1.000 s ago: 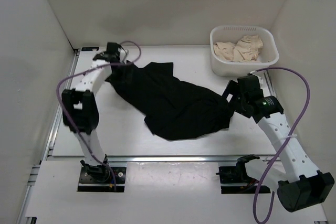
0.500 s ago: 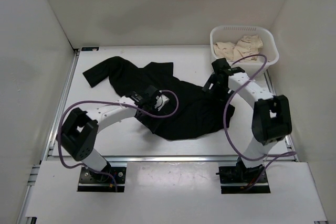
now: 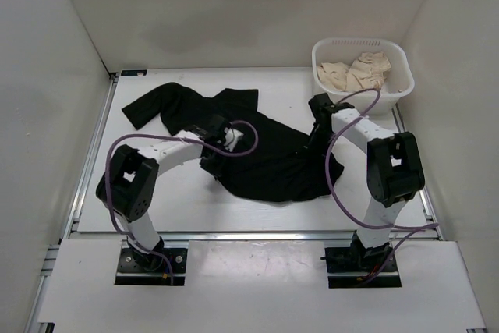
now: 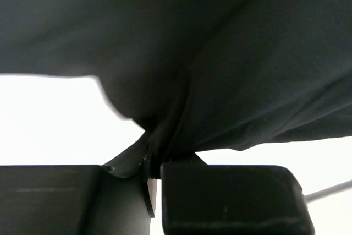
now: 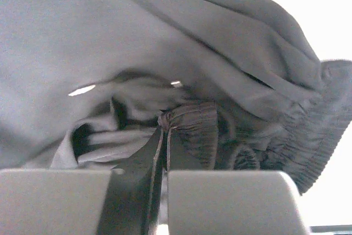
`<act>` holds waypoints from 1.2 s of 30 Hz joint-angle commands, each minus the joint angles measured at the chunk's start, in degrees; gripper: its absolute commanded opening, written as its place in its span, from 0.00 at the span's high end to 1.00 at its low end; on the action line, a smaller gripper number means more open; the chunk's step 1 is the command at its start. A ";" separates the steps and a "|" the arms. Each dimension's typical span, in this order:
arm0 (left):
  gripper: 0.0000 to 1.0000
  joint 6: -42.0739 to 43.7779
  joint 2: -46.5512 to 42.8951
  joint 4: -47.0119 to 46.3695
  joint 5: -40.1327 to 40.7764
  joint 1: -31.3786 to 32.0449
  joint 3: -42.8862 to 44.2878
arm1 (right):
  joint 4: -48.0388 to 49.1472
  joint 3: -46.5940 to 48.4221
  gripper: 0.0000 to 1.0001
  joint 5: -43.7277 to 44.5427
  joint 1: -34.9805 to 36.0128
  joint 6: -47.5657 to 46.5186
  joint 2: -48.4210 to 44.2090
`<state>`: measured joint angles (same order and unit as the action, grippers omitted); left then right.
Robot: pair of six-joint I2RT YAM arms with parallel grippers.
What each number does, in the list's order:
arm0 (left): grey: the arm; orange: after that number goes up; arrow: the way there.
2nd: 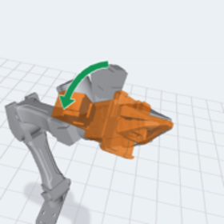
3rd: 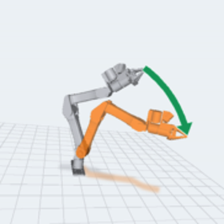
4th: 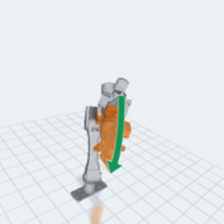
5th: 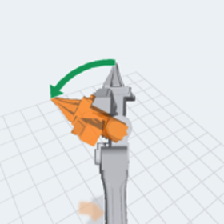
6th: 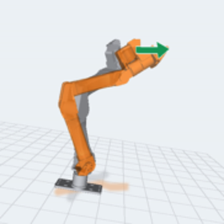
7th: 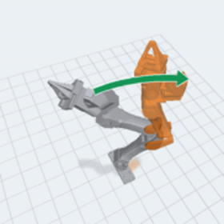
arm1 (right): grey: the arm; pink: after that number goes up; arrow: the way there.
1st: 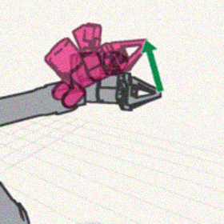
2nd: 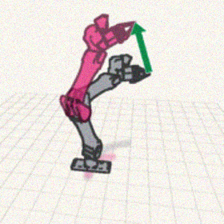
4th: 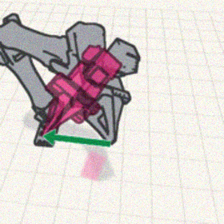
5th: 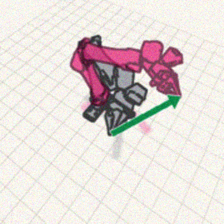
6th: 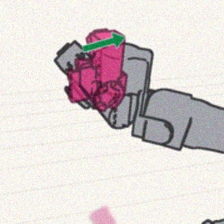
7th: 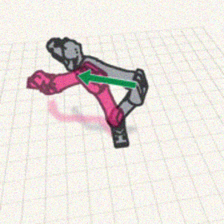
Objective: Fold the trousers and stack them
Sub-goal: Flatten the trousers out
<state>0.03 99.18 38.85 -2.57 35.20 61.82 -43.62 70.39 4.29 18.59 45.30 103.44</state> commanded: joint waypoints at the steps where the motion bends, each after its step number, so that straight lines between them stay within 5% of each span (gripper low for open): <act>1: 0.86 -0.03 -6.79 -0.79 6.13 -8.63 4.25 | 0.56 11.64 1.00 -3.85 2.67 -3.89 -1.14; 7: 0.86 -0.03 -19.62 -0.27 14.86 -29.70 14.18 | -1.21 40.31 1.00 -7.37 8.65 -8.82 5.45; 10: 0.86 -0.03 -22.52 0.26 16.89 -35.44 23.49 | 0.19 51.41 1.00 -8.68 9.27 -8.82 5.99; 14: 0.86 -0.03 -23.68 6.22 12.53 -34.25 34.48 | 1.25 47.77 1.00 -5.02 9.27 -10.05 -1.63; 17: 0.86 -0.03 -24.90 13.34 5.68 -27.77 31.98 | 0.12 40.20 1.00 -0.71 9.27 -11.37 -8.66; 19: 0.77 -0.03 -24.91 16.24 3.19 -23.01 28.46 | -2.78 32.91 1.00 4.39 8.74 -11.90 -11.75; 21: 0.43 -0.03 -22.46 16.26 -2.05 -17.46 23.99 | -6.02 25.90 1.00 7.56 6.04 -11.20 -15.80; 23: 0.20 -0.03 -17.98 16.26 -5.07 -14.74 23.17 | -7.97 21.21 1.00 11.85 3.31 -10.41 -19.40; 25: 0.14 -0.03 -14.90 17.48 -4.38 -14.72 24.56 | -10.69 15.67 1.00 14.59 1.63 -9.70 -22.30; 30: 0.07 -0.03 -14.97 19.07 -3.23 -24.18 25.03 | -12.72 6.88 0.40 16.27 -2.67 -9.00 -27.05; 36: 0.07 -0.03 -14.19 15.91 -0.51 -37.47 14.30 | -10.17 -2.09 0.23 15.22 -3.20 -4.52 -29.52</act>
<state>0.01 85.54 55.46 -4.03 1.32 79.31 -54.72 70.39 18.17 15.81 38.17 75.33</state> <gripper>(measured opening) 0.932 0.761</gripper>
